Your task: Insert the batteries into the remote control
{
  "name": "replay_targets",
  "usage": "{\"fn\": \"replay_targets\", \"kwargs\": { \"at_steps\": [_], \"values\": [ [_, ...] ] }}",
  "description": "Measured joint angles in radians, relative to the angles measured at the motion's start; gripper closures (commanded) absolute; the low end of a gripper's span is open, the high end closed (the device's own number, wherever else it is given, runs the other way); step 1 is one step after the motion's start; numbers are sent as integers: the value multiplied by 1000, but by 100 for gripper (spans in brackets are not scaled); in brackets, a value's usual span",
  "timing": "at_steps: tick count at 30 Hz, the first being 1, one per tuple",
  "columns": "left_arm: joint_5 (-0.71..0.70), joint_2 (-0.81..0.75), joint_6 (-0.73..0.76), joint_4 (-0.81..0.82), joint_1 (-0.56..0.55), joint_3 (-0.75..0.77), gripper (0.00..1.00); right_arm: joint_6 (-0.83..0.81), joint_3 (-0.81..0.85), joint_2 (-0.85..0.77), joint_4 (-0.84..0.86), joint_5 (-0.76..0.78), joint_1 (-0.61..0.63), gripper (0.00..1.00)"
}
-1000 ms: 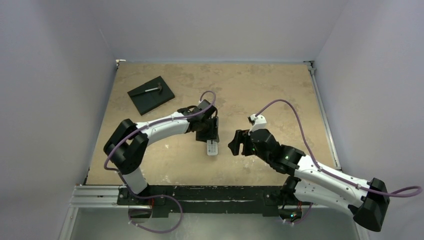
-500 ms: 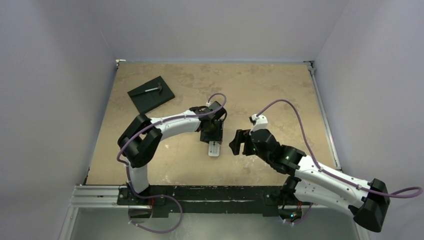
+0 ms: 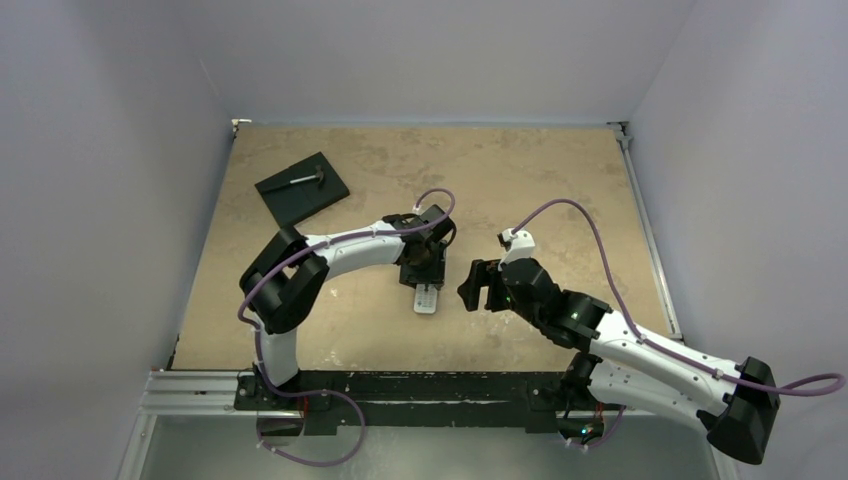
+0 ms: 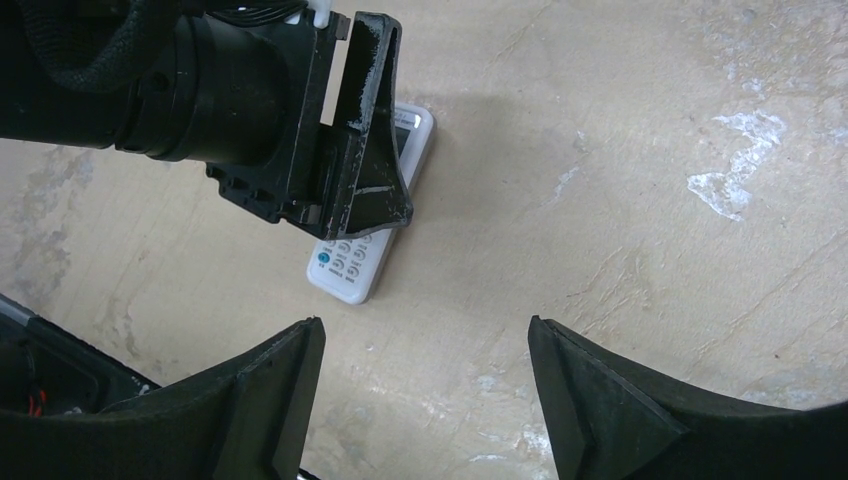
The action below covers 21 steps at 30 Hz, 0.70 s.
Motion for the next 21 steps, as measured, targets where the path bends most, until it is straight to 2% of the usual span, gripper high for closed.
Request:
{"fn": "replay_targets", "kwargs": {
  "at_steps": [5, 7, 16, 18, 21],
  "values": [
    [-3, 0, -5, -3, 0, 8, 48, -5, 0, 0, 0, -5, 0, 15],
    [-4, 0, -8, -3, -1, 10, 44, -7, 0, 0, 0, -7, 0, 15],
    [-6, 0, -17, -3, -6, 10, 40, -10, 0, -4, -4, -21, 0, 12],
    [-6, 0, -16, -3, -6, 10, 32, -10, 0, -9, -11, -21, 0, 12],
    [-6, -5, -16, -4, -6, 10, 30, -11, 6, -14, -23, -18, 0, 10]
  ]
}}
